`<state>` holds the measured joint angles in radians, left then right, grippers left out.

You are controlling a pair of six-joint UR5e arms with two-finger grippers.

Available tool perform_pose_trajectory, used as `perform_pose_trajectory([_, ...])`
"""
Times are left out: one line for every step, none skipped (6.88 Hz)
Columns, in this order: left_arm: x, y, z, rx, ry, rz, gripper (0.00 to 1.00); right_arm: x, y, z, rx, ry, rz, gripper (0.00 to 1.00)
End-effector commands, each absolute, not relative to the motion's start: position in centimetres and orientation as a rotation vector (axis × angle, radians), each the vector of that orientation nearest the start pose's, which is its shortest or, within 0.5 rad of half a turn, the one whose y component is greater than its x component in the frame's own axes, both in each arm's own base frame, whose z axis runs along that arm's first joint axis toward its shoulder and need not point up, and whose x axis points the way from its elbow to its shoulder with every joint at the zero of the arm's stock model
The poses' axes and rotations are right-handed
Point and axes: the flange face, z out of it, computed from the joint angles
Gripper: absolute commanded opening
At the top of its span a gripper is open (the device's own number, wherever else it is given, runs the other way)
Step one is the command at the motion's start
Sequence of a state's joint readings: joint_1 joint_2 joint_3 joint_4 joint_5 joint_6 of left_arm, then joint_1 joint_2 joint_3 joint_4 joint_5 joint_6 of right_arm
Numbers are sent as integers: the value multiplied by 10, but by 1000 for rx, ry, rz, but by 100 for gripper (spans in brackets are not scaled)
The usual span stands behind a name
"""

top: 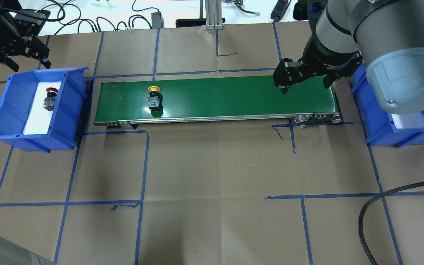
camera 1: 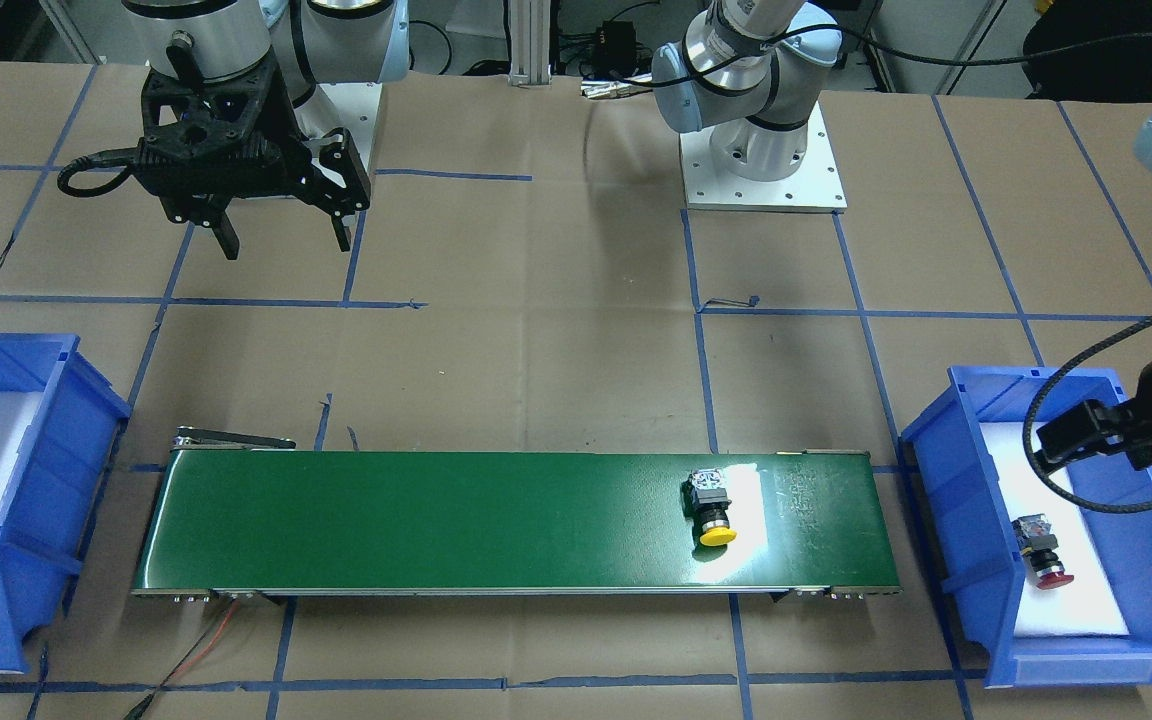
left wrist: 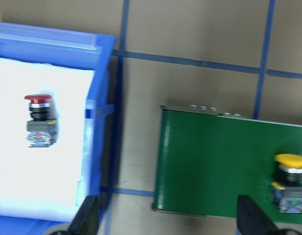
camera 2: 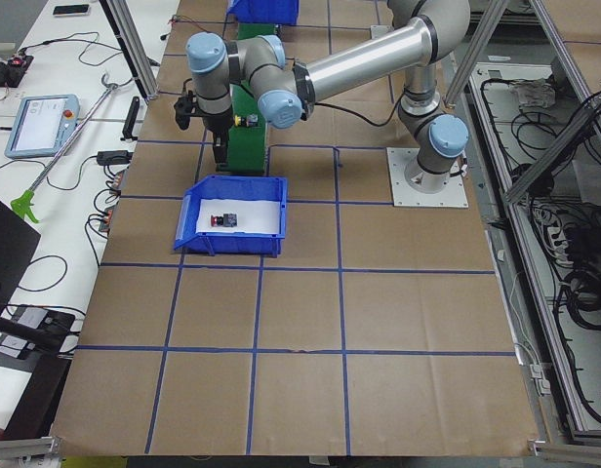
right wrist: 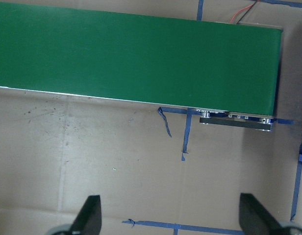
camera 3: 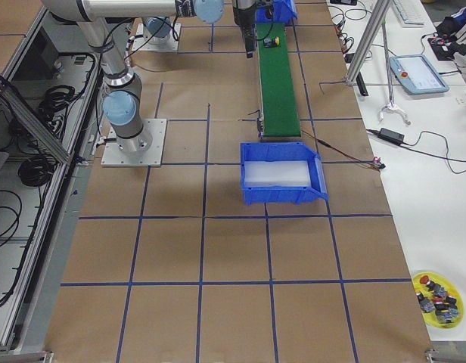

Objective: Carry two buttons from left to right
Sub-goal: 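Return the left gripper over the bin above the red button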

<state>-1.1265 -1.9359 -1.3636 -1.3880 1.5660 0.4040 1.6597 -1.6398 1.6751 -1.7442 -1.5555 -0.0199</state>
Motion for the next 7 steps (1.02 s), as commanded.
perform_pose_trajectory([207,-633,366,-48,3151,8,100,177,-461,488,-171,3109,-214,100])
perform_pose_trajectory([207,-637,349,-55,3138,-30,100,176,-461,488,-171,3109,-217,100])
perform_pose_trajectory([204,-636,324,-53,3132,-50,100,177,-461,489,-174,3109,-219,100])
perform_pose_trajectory([206,-637,302,-43,3107,-113,100,177,-461,489,-171,3109,-217,100])
perform_pose_trajectory([212,-643,286,-38,3109,-105,100,177,-461,489,-174,3109,-217,100])
perform_pose_trajectory([215,-648,265,-52,3124,-71,100,177,-461,489,-171,3109,-217,100])
perform_pose_trajectory([217,-651,244,-57,3123,-78,100,177,-462,489,-171,3109,-219,100])
